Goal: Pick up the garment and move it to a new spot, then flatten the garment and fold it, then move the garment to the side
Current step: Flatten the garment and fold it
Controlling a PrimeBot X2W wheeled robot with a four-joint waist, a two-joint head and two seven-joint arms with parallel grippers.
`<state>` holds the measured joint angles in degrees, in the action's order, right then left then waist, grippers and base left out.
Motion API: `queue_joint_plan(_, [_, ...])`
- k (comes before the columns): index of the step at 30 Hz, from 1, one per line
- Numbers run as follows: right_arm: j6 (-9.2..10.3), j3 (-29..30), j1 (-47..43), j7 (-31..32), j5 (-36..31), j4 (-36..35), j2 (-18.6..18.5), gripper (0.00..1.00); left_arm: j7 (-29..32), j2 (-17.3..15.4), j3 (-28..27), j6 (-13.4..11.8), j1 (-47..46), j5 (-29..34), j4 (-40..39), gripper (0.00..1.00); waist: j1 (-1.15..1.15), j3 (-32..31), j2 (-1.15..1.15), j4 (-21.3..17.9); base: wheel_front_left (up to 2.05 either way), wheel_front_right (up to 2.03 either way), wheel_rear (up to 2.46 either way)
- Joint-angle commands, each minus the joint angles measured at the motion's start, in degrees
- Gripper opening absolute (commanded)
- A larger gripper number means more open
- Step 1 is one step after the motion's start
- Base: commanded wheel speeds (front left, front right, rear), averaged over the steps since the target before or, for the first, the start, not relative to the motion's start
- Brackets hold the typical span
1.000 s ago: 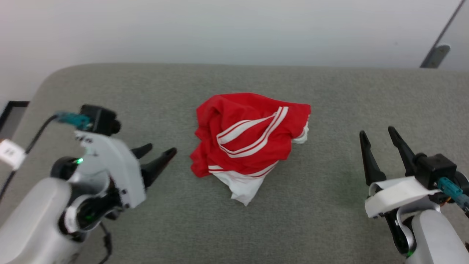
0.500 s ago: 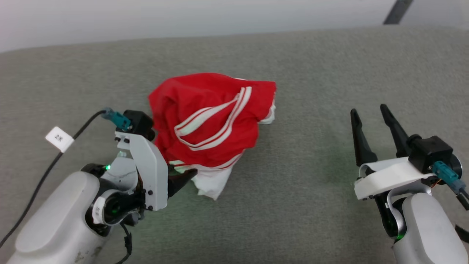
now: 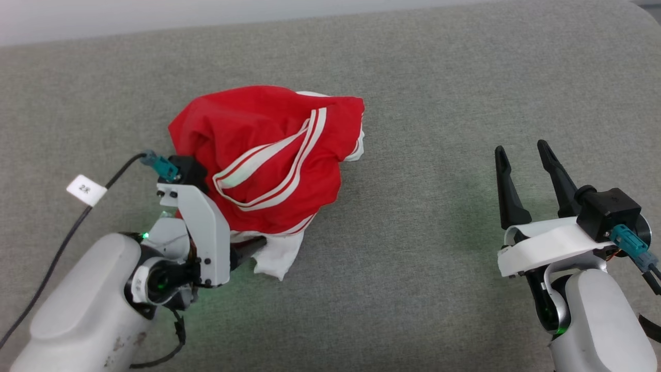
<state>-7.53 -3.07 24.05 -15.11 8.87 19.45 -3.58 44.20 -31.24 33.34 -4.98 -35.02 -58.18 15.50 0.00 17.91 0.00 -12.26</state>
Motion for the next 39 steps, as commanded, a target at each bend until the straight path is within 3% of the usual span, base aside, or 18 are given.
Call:
queue_joint_plan(1, [0.08,0.0,0.71,-0.06,-0.58,0.03,0.17,1.0,0.76,0.72,1.31,-0.23,1.69,-0.34,3.33,0.09,0.0,-0.26,0.0,0.47,0.0,0.0,0.0])
queue_joint_plan(2, [0.08,0.0,0.78,-0.06,-0.58,0.14,0.15,1.0,1.23,0.86,1.69,0.01,1.85,-0.44,3.85,0.0,0.0,-0.44,0.0,0.69,0.0,0.0,0.0])
queue_joint_plan(8, [0.08,0.57,0.16,-0.06,-1.06,0.65,-0.28,1.0,2.54,0.9,1.85,0.37,2.0,-1.31,3.34,0.0,0.0,-1.86,0.0,2.22,0.0,0.0,0.0])
queue_joint_plan(12, [0.08,1.0,-0.84,-0.06,-1.24,0.98,-0.69,1.0,3.36,-1.41,0.97,-0.38,1.73,-1.35,0.55,0.0,0.0,-3.27,0.0,4.08,0.0,0.0,0.0])
queue_joint_plan(17, [0.08,1.25,-1.89,-0.06,-1.2,1.55,-1.33,1.0,3.88,-5.68,-0.66,-1.17,2.75,-1.26,-5.32,0.0,0.0,-5.29,0.0,6.8,0.0,0.0,0.0])
queue_joint_plan(24, [0.08,1.17,-3.98,-0.06,-0.85,2.33,-1.72,1.0,3.03,-14.14,-4.22,-2.24,7.51,-1.44,-11.8,0.0,0.0,-8.19,0.0,9.9,0.0,0.0,0.0])
queue_joint_plan(32, [0.08,0.08,-5.15,-0.06,-0.38,3.01,-2.06,1.0,-0.59,-23.29,-6.39,-1.68,13.99,1.45,-12.83,0.0,0.0,-10.05,0.0,11.93,0.0,0.0,0.0])
queue_joint_plan(35, [0.08,-0.17,-5.42,-0.06,-0.32,3.11,-1.97,1.0,-3.09,-25.16,-6.07,-1.1,15.62,3.78,-11.29,0.0,0.0,-10.27,0.0,12.29,0.0,0.0,0.0])
queue_joint_plan(39, [0.08,-1.1,-5.18,-0.06,0.17,3.69,-2.25,1.0,-5.54,-24.58,-5.65,-0.28,17.23,4.16,-8.24,0.0,0.0,-10.34,0.0,12.6,0.0,0.0,0.0])
